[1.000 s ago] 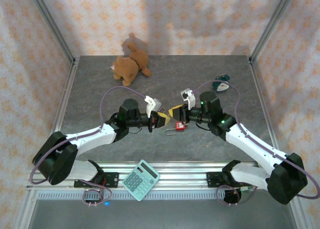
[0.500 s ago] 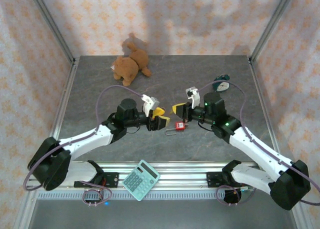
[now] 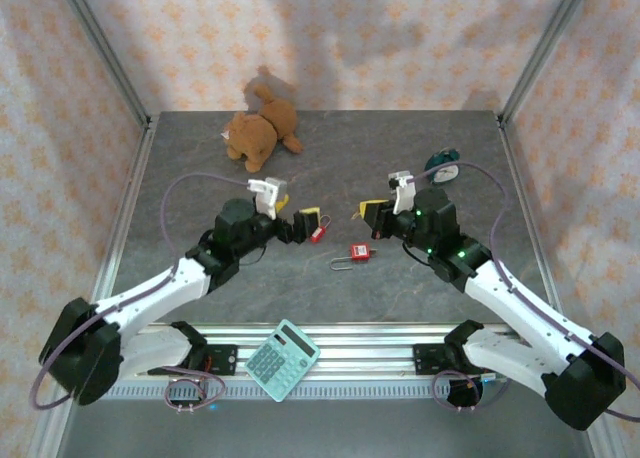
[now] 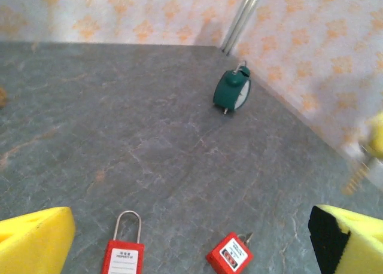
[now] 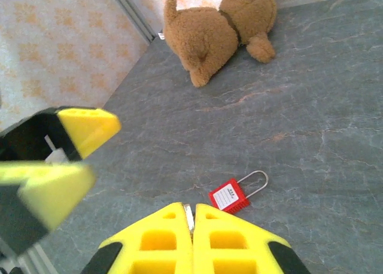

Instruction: Unlock with the key

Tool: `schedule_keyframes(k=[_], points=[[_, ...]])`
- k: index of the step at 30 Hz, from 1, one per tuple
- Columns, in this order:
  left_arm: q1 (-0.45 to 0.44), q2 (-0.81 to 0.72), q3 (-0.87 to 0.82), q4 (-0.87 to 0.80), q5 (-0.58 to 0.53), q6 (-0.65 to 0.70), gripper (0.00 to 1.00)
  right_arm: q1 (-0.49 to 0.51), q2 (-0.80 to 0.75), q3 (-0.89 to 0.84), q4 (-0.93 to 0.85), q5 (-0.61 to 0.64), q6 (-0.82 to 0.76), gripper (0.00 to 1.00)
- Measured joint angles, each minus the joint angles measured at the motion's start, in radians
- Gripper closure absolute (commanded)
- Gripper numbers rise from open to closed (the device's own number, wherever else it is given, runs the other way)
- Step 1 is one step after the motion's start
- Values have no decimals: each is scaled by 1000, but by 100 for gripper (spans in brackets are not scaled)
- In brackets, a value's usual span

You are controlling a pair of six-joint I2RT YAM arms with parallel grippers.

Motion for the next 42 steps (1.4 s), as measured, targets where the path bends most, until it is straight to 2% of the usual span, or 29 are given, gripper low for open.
schedule_keyframes(k=[3,6,9,13,17,20,24,27,33,35,42], points=[[71,128,107,-51,28,-41,2,0,-23,-14,-12,18,4,95],[76,257,262,-232,-11,-28,1,0,-45,-25,-25,26,8,95],[33,403,454,-431,-124,27,1,0,-60,-37,-34,32,8,96],[-71,600,684,-653,-287,126,1,0,-65,-41,-43,36,12,96],[-151,815,880,-811,-408,204,0,0,-66,-42,-48,36,19,96],[-172,938,960,-891,-469,237,0,0,-76,-42,-56,36,23,96],[-175,985,979,-932,-522,254,0,0,-94,-43,-68,36,23,96],[-175,981,978,-956,-624,254,1,0,-100,-43,-72,36,24,96],[-151,935,876,-926,-691,207,10,0,-100,-43,-74,32,32,96],[-124,903,824,-917,-695,182,14,0,-100,-43,-74,32,35,96],[16,757,607,-899,-710,80,17,0,-96,-59,-69,20,49,96]])
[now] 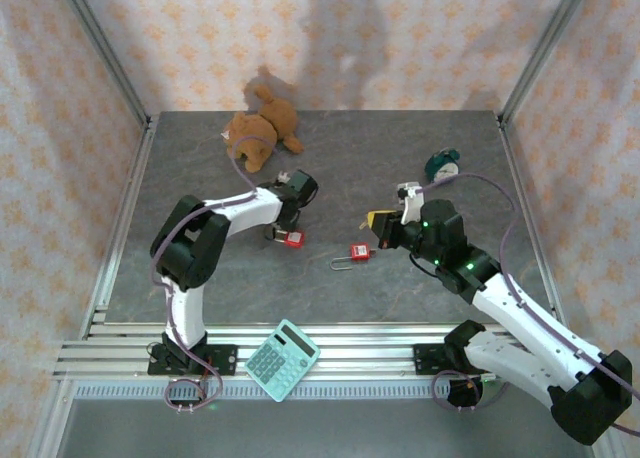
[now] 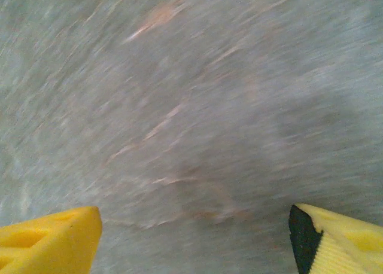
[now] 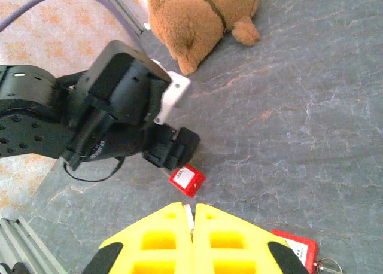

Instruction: Unlock with the key

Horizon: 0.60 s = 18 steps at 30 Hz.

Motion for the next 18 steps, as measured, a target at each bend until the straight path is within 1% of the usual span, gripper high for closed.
schedule_keyframes(k=[6,11,14,18], points=[[14,-121,-156,-6,-2,-77,23,0,17,-1,13,-11,10,96],[3,-228,-294,13,62,-146,30,0,21,-1,21,-23,12,97],[-37,-291,-355,25,112,-173,30,0,21,-1,21,-25,11,97],[-105,-335,-372,27,170,-195,31,0,20,-1,21,-25,11,97]])
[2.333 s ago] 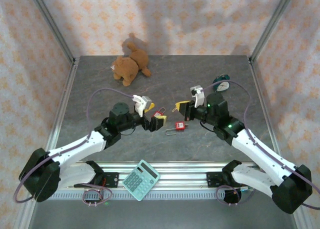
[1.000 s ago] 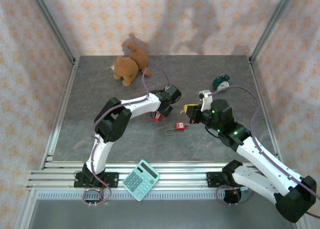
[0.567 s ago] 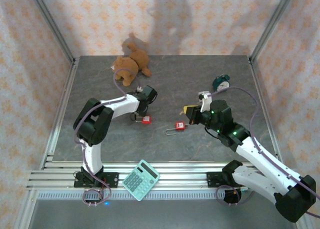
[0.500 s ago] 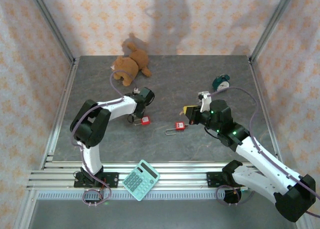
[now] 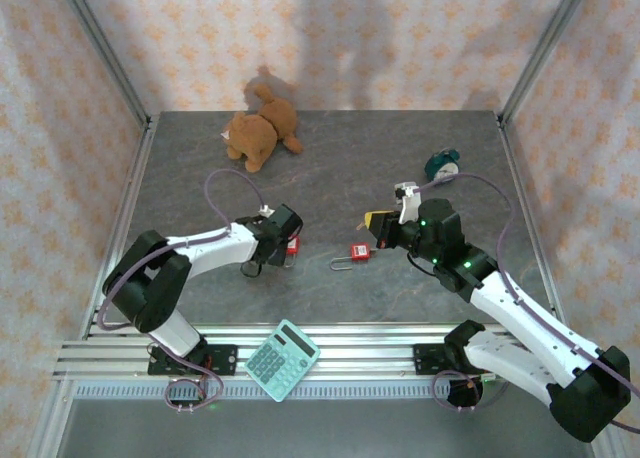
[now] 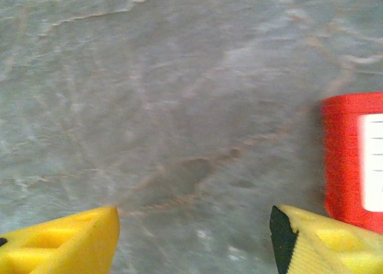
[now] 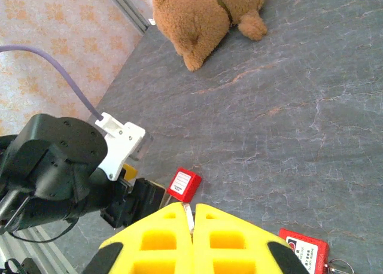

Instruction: Unlock with the key

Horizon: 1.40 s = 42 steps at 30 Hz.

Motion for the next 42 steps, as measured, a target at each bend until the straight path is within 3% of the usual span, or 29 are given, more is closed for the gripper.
schedule_keyframes(k=[4,7,9,12,15,18,22,29,42], points=[[-10,-45,0,-11,-10,-3,29,0,-4,0,-1,0,0,97],[-10,-97,3,-40,-54,-9,15,0,-16,0,-2,1,-1,97],[-10,-140,3,-45,-74,-8,0,0,-23,0,-3,3,-1,97],[17,-235,-5,-13,-60,-8,0,0,-24,0,-3,4,-1,97],[109,-336,-53,79,26,-14,0,0,-24,0,-3,4,-1,97],[209,-397,-116,149,114,-33,6,0,-24,0,-2,4,0,97],[212,-358,-94,136,187,-51,25,0,-24,0,13,6,4,97],[100,-246,2,34,211,-94,26,0,-18,-7,42,24,3,97],[75,70,280,-190,372,-48,32,0,-14,-24,50,49,-4,97]])
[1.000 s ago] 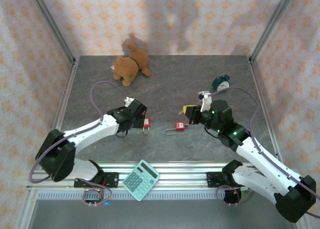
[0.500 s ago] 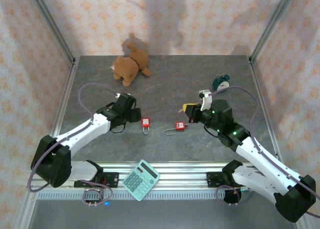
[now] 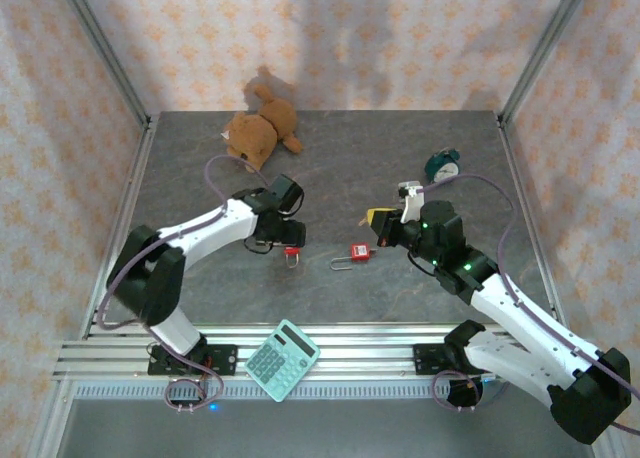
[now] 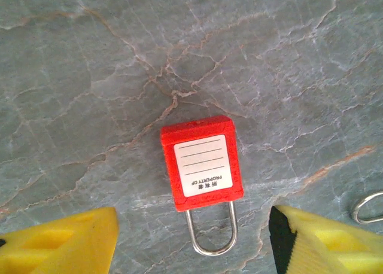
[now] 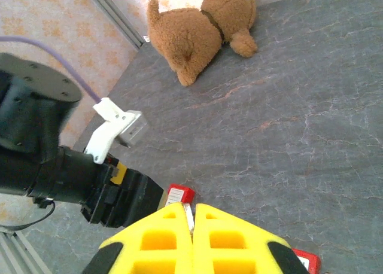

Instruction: Unlock with the key

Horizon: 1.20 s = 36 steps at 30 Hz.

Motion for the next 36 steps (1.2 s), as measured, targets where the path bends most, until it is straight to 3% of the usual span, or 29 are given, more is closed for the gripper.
schedule_keyframes(k=[8,17,23,36], points=[[-3,195,239,-211,43,41,31,0,0,-4,4,4,-8,97],[-13,337,303,-333,55,50,38,0,-23,-26,5,4,-16,98],[-13,337,306,-335,45,47,45,0,-28,-31,11,4,-16,97],[4,337,260,-243,14,38,46,0,-30,-36,19,3,-16,97]])
